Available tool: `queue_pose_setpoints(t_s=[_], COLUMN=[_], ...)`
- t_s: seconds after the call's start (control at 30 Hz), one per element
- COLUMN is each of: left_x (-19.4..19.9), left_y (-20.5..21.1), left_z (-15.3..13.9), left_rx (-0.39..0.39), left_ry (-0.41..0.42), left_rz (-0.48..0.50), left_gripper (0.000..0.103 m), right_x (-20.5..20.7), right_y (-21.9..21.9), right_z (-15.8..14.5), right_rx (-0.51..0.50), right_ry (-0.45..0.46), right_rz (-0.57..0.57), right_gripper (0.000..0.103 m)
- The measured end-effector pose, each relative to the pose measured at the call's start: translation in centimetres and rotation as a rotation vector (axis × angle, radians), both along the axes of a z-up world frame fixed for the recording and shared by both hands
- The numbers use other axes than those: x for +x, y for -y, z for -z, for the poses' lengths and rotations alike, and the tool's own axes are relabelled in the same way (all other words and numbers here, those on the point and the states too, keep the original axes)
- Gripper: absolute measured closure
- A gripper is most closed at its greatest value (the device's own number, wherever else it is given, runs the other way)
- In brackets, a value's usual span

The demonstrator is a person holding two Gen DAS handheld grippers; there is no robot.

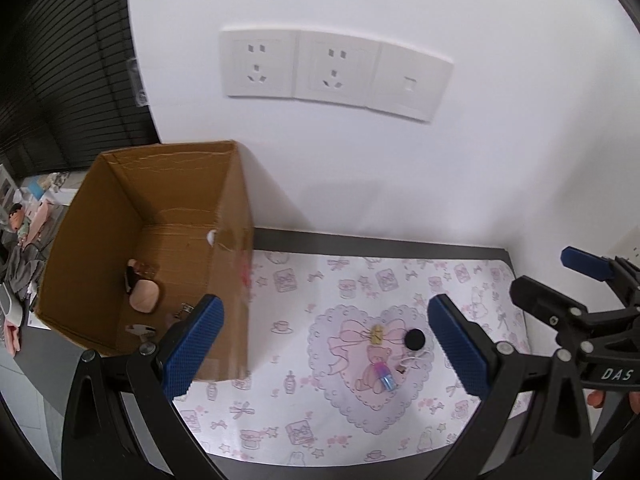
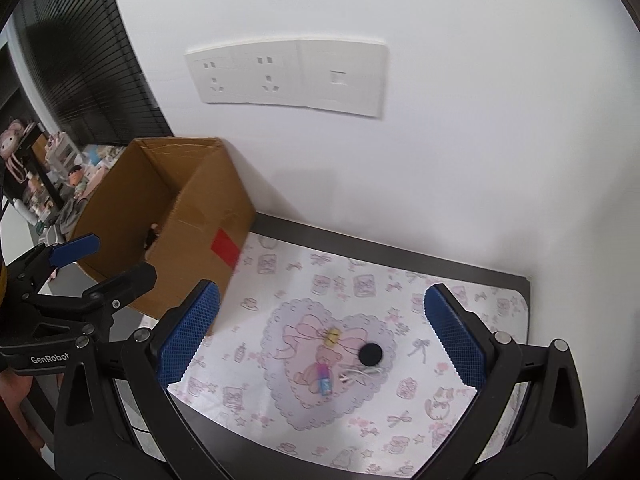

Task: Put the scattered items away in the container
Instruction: 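Withdraw both tools from the box back over the mat, then lower left tool toward yellow binder clip while right tool approaches black round cap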

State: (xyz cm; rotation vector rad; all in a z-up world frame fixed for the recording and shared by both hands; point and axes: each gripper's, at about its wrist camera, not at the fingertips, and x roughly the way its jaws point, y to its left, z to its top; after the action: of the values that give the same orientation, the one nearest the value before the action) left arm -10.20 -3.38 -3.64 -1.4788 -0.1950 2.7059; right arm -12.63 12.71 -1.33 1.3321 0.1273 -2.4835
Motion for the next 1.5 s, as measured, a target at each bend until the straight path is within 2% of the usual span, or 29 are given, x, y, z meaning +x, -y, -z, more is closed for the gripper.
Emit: queue_pose_setpoints(t_s=[0.33,0.57,0.9,1.2,1.3,1.4,1.5], left_x=[-0.2,-0.2,-1.1,-2.3,-2.7,-3.0,-3.3], left_y=[-2.9,-3.9,-4.7,-5.7,-5.8,-6.2,-6.3], left_z=[2.6,4.6,7.7,10.2,11.1,12.0,13.2], left_rx=[-0.003,-0.002,-0.005,-0.034,-0.049,-0.085,-0.080], left_ry=[0.060,0.100,0.151,0.181,0.174,0.171,0.190], left_rz=[0.063,0.092,0.112,0.153,0.165,0.184,0.189], left_gripper=[0.001,0.001,0.001,0.001,0.001,0.001,0.001], right_x=[0.7,1.0,0.3,-0.2,-0.3,-0.6,-1.2], right_y=[-4.3,-6.1,-7.2,-8.0,-8.1,-8.1,-8.2], right_z=[2.6,4.8,8.3,10.8,11.0,11.7,13.0], right_rx=[0.038,0.030,0.038,0.030,0.002,0.019,0.040], right_ry=[0.061,0.116,0.185,0.209,0.191,0.200,0.231], right_rz=[0.067,0.065,0.055,0.087,0.080,0.101,0.121], right_gripper=[0.000,0.000,0.000,0.000,0.000,0.000,0.000])
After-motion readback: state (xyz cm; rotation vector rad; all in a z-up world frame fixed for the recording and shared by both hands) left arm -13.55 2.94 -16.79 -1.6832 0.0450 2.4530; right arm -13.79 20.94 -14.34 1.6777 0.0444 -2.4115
